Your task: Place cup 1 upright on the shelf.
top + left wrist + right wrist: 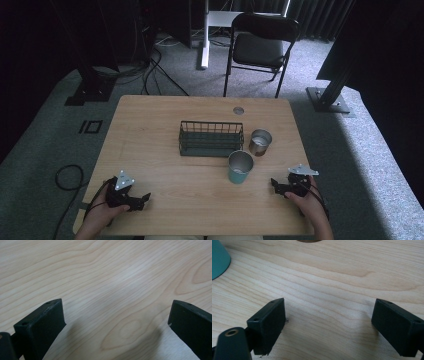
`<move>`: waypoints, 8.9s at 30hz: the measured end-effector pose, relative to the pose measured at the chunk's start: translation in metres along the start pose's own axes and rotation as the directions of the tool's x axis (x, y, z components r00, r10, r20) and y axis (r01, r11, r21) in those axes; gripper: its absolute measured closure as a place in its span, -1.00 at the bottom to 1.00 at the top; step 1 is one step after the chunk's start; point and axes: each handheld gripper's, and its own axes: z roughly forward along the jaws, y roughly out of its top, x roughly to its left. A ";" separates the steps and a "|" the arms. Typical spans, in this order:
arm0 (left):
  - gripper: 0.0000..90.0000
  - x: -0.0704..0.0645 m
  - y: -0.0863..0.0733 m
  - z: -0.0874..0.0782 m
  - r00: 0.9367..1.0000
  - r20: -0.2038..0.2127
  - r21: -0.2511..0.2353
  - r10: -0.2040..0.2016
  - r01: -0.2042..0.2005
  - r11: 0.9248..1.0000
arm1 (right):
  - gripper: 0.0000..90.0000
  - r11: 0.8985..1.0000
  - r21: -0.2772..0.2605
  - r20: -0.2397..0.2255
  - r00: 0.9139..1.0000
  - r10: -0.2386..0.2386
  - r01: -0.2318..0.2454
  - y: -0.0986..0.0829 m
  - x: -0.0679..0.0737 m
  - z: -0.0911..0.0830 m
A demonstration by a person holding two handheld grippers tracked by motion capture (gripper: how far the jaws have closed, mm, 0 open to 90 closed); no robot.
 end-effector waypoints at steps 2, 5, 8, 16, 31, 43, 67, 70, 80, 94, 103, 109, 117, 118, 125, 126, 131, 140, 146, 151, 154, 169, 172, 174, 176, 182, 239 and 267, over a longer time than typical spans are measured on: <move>-0.97 -0.002 0.002 0.001 1.000 0.019 -0.008 -0.001 0.001 1.000 | -0.74 1.000 0.000 0.000 1.000 0.000 0.000 0.000 0.000 0.000; -0.97 -0.005 0.005 0.002 1.000 0.030 -0.015 0.009 -0.008 1.000 | -0.74 1.000 0.000 0.000 1.000 0.000 0.000 0.000 0.000 0.000; -0.97 -0.009 0.008 0.004 0.998 0.059 -0.022 0.016 -0.014 1.000 | -0.74 1.000 0.000 0.000 1.000 0.000 0.000 0.000 0.000 0.000; -0.97 -0.021 0.018 0.009 0.993 0.097 -0.034 0.067 -0.064 0.997 | -0.74 1.000 0.000 0.000 1.000 0.000 0.000 0.000 0.000 0.000; -0.97 -0.041 0.033 0.020 0.983 0.132 -0.048 0.129 -0.123 0.991 | -0.74 1.000 0.000 0.000 1.000 0.000 0.000 0.000 0.000 0.000; -0.97 -0.053 0.044 0.027 0.971 0.178 -0.065 0.158 -0.149 0.987 | -0.74 1.000 0.000 0.000 1.000 0.000 0.000 0.000 0.000 0.000; -0.97 -0.087 0.087 0.041 0.929 0.298 -0.150 0.220 -0.182 0.972 | -0.74 1.000 0.000 0.000 1.000 0.000 0.000 0.000 0.000 0.000; -0.97 -0.092 0.091 0.045 0.921 0.311 -0.155 0.234 -0.194 0.969 | -0.74 1.000 0.001 0.000 1.000 0.000 0.000 0.000 0.000 0.000; -0.97 -0.110 0.105 0.056 0.900 0.358 -0.175 0.250 -0.198 0.964 | -0.74 1.000 0.000 0.000 1.000 0.001 -0.001 0.000 0.000 0.000; -0.97 -0.130 0.133 0.074 0.876 0.397 -0.203 0.273 -0.206 0.957 | -0.74 1.000 0.000 0.000 1.000 0.001 -0.001 0.000 0.000 0.000; -0.97 -0.140 0.144 0.084 0.866 0.406 -0.212 0.293 -0.222 0.952 | -0.74 1.000 0.000 0.000 1.000 0.002 -0.002 0.000 0.000 0.000; -0.97 -0.146 0.152 0.090 0.862 0.407 -0.233 0.303 -0.223 0.947 | -0.74 1.000 0.000 0.000 1.000 0.002 -0.002 0.000 0.000 0.000; -0.97 -0.153 0.162 0.096 0.851 0.421 -0.260 0.313 -0.218 0.941 | -0.74 1.000 0.000 0.000 1.000 0.002 -0.002 0.000 0.000 0.000; -0.97 -0.153 0.162 0.096 0.851 0.421 -0.260 0.313 -0.218 0.941 | -0.74 1.000 0.000 0.000 1.000 0.002 -0.002 0.000 0.000 0.000; -0.97 -0.162 0.169 0.105 0.842 0.431 -0.269 0.326 -0.225 0.937 | -0.74 1.000 0.000 0.000 1.000 0.001 -0.001 0.000 0.000 0.000; -0.97 -0.162 0.169 0.105 0.842 0.431 -0.269 0.326 -0.225 0.937 | -0.74 1.000 0.000 0.000 1.000 0.001 -0.001 0.000 0.000 0.000; -0.97 -0.168 0.175 0.115 0.849 0.421 -0.274 0.321 -0.218 0.937 | -0.74 1.000 0.000 0.000 1.000 0.002 -0.002 0.000 0.000 0.000; -0.97 -0.170 0.181 0.125 0.853 0.412 -0.295 0.319 -0.207 0.933 | -0.74 1.000 0.000 -0.001 1.000 0.002 -0.002 0.000 0.000 0.000; -0.97 -0.176 0.185 0.129 0.849 0.412 -0.315 0.331 -0.208 0.926 | -0.74 1.000 0.000 -0.001 1.000 0.001 -0.001 0.000 0.000 0.000; -0.97 -0.182 0.191 0.133 0.843 0.416 -0.329 0.342 -0.211 0.920 | -0.74 1.000 0.000 -0.001 1.000 0.001 -0.001 0.000 0.000 0.000; -0.97 -0.184 0.192 0.135 0.836 0.422 -0.335 0.351 -0.217 0.917 | -0.74 1.000 0.000 -0.001 1.000 0.001 -0.001 0.000 0.000 0.000; -0.70 -0.197 0.195 0.142 0.842 0.391 -0.392 0.371 -0.213 0.895 | -0.74 1.000 0.000 -0.001 1.000 0.002 -0.002 0.000 0.000 0.000; -0.70 -0.196 0.196 0.141 0.843 0.404 -0.388 0.354 -0.193 0.901 | -0.74 1.000 0.000 0.000 1.000 0.002 -0.002 0.000 0.000 0.000; -0.70 -0.195 0.197 0.139 0.844 0.398 -0.392 0.360 -0.198 0.898 | -0.74 1.000 0.000 0.000 1.000 0.002 -0.002 0.000 0.000 0.000; -0.70 -0.194 0.199 0.136 0.847 0.397 -0.400 0.353 -0.186 0.897 | -0.74 1.000 0.000 0.000 1.000 0.002 -0.002 0.000 0.000 0.000; -0.70 -0.192 0.205 0.125 0.848 0.393 -0.413 0.356 -0.184 0.892 | -0.74 1.000 -0.001 0.000 1.000 0.002 -0.002 0.000 0.000 0.000; -0.70 -0.079 0.262 0.054 0.998 0.064 -0.501 0.006 0.027 0.865 | -0.74 1.000 -0.001 0.000 1.000 0.001 -0.001 0.000 0.000 0.000; -0.70 -0.051 0.230 0.116 0.988 -0.002 -0.438 -0.152 0.135 0.889 | -0.74 1.000 0.000 0.000 1.000 0.001 -0.001 0.000 0.000 0.000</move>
